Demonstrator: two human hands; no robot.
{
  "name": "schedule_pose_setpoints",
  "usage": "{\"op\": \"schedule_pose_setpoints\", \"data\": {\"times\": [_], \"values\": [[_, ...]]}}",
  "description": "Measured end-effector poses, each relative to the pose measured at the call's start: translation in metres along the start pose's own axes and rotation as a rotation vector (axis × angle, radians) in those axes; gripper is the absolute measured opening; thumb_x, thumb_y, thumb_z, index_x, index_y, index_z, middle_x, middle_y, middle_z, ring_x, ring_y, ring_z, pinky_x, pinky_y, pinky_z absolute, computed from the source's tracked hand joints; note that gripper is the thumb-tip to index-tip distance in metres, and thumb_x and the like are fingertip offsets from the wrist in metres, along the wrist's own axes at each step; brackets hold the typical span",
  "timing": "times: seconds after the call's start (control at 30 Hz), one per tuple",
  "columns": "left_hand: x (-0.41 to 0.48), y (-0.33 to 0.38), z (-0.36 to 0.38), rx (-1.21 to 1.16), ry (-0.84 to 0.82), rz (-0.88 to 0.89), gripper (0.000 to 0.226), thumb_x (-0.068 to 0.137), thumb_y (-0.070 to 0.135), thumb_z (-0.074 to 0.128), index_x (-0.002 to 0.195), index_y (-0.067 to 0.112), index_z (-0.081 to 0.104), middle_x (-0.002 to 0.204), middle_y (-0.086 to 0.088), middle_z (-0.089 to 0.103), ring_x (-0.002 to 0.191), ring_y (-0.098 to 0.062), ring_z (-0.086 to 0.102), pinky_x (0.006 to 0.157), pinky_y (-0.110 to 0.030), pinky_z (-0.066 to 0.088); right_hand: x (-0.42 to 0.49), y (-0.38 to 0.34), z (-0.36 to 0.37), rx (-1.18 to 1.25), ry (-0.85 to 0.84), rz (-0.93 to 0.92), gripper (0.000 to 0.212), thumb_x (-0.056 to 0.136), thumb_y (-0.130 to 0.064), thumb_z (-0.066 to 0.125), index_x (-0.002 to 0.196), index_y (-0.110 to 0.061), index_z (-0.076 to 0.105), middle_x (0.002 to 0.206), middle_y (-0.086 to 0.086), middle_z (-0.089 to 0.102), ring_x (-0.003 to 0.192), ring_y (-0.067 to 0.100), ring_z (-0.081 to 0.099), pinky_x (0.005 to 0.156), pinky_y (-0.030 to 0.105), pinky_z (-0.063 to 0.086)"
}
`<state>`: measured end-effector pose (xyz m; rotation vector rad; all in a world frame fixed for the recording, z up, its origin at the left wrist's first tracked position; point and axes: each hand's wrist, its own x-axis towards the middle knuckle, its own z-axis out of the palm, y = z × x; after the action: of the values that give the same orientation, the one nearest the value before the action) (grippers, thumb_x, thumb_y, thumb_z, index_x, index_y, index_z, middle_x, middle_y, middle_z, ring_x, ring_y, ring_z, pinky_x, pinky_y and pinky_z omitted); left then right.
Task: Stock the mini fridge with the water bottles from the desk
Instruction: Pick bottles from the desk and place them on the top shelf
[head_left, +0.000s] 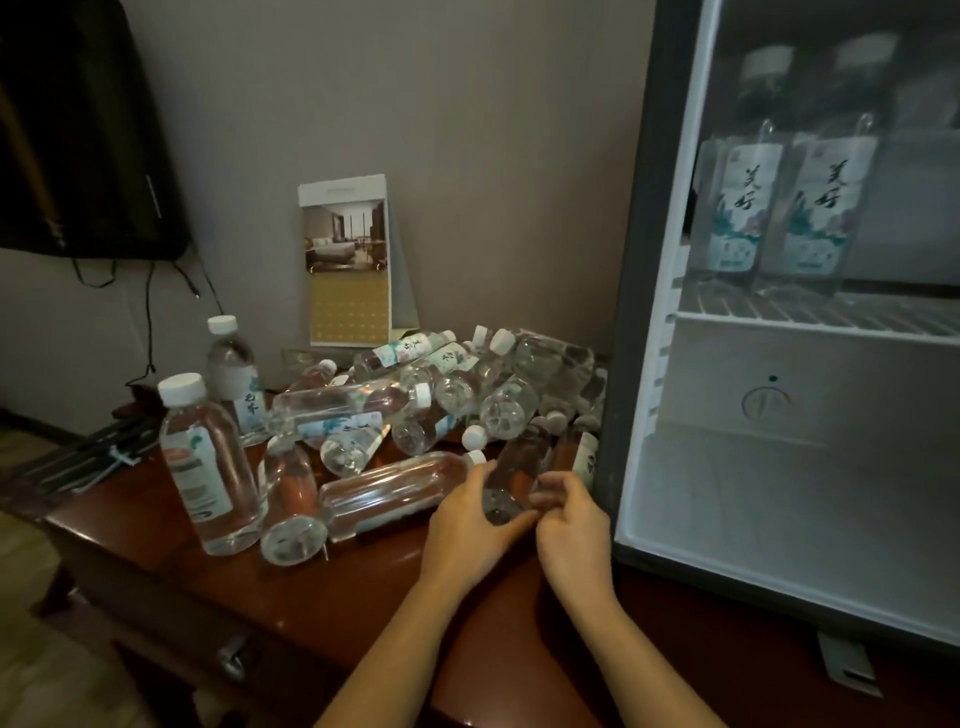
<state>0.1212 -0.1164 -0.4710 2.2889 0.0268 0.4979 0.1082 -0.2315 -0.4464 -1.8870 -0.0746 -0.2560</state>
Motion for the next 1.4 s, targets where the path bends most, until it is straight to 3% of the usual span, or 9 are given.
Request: {"op": "schedule_pose_setpoints", "data": {"times": [0.27,0.47,0.57,0.67,0.87,1.03,1.13,1.23,1.4], "values": [[0.005,-0.007,-0.009,-0.347,0.222,-0.283,0.020,0.084,0.041,0.060,0.091,0.022,0.058,0.088,0.000,0.064,0.088,-0.021,0.061,0.074,-0.033,0.045,0.006,0.008,0.015,0.244,-0.142,0.236,0.020,0.098,-0.024,0.042,0.108,-0.023,0.059,0.106,0.002,0.064,0.102,0.017,0.059,0.097,0.041,0.047],[-0.003,-0.002,-0.017,-0.549,0.267,-0.327,0.019,0.075,0.042,0.060,0.074,0.024,0.056,0.077,0.002,0.061,0.077,-0.018,0.059,0.070,-0.036,0.045,0.001,0.008,0.023,0.467,-0.401,0.316,0.072,0.088,-0.037,0.061,0.147,-0.030,0.019,0.141,0.005,0.047,0.127,0.020,0.047,0.105,0.034,0.038],[-0.009,0.001,-0.020,-0.576,0.251,-0.282,0.021,0.085,0.024,0.061,0.069,0.015,0.050,0.068,0.001,0.055,0.069,-0.017,0.052,0.061,-0.031,0.040,-0.004,0.006,0.024,0.597,-0.485,0.326,0.089,0.089,-0.029,0.062,0.149,-0.036,-0.004,0.140,0.006,0.050,0.119,0.019,0.056,0.088,0.024,0.048],[-0.017,-0.001,-0.024,-0.542,0.211,-0.260,0.025,0.069,0.037,0.057,0.071,0.014,0.047,0.069,-0.001,0.055,0.068,-0.018,0.053,0.064,-0.035,0.041,-0.008,0.004,0.024,0.693,-0.523,0.343,0.097,0.089,-0.026,0.061,0.143,-0.042,-0.019,0.136,0.005,0.053,0.110,0.019,0.062,0.083,0.028,0.051],[-0.041,-0.008,-0.042,-0.592,0.021,-0.210,0.043,0.062,0.044,0.059,0.089,0.011,0.053,0.082,-0.005,0.064,0.074,-0.019,0.062,0.064,-0.031,0.046,-0.018,0.000,0.023,0.796,-0.508,0.305,0.099,0.090,-0.009,0.058,0.140,-0.049,-0.018,0.133,0.009,0.054,0.104,0.025,0.065,0.073,0.037,0.057],[-0.053,-0.011,-0.062,-0.624,-0.203,-0.201,0.066,0.054,0.056,0.060,0.114,0.029,0.054,0.104,0.002,0.067,0.086,-0.019,0.068,0.070,-0.031,0.053,-0.027,-0.002,0.015,0.746,-0.563,0.179,0.107,0.083,0.000,0.065,0.137,-0.057,-0.008,0.139,0.007,0.047,0.116,0.022,0.058,0.099,0.045,0.048],[-0.057,-0.007,-0.063,-0.651,-0.215,-0.208,0.058,0.066,0.046,0.067,0.121,0.036,0.050,0.111,0.002,0.067,0.095,-0.018,0.068,0.082,-0.034,0.054,-0.024,-0.006,0.009,0.641,-0.571,0.115,0.108,0.081,-0.001,0.067,0.141,-0.053,-0.007,0.141,0.003,0.044,0.119,0.020,0.054,0.097,0.040,0.049],[-0.061,0.002,-0.063,-0.635,-0.212,-0.162,0.039,0.087,0.017,0.062,0.120,0.035,0.052,0.109,0.011,0.068,0.098,-0.006,0.066,0.077,-0.021,0.054,-0.021,-0.008,0.003,0.581,-0.568,0.059,0.100,0.082,0.001,0.065,0.145,-0.045,0.002,0.125,-0.009,0.051,0.111,0.011,0.057,0.090,0.033,0.053],[-0.070,0.013,-0.070,-0.588,-0.274,-0.080,0.051,0.086,0.011,0.062,0.132,0.025,0.047,0.113,0.013,0.068,0.107,-0.005,0.063,0.080,-0.017,0.050,-0.028,-0.012,-0.010,0.474,-0.542,0.007,0.078,0.082,-0.003,0.067,0.140,-0.033,0.025,0.120,-0.008,0.056,0.101,0.005,0.062,0.071,0.018,0.054]]}}
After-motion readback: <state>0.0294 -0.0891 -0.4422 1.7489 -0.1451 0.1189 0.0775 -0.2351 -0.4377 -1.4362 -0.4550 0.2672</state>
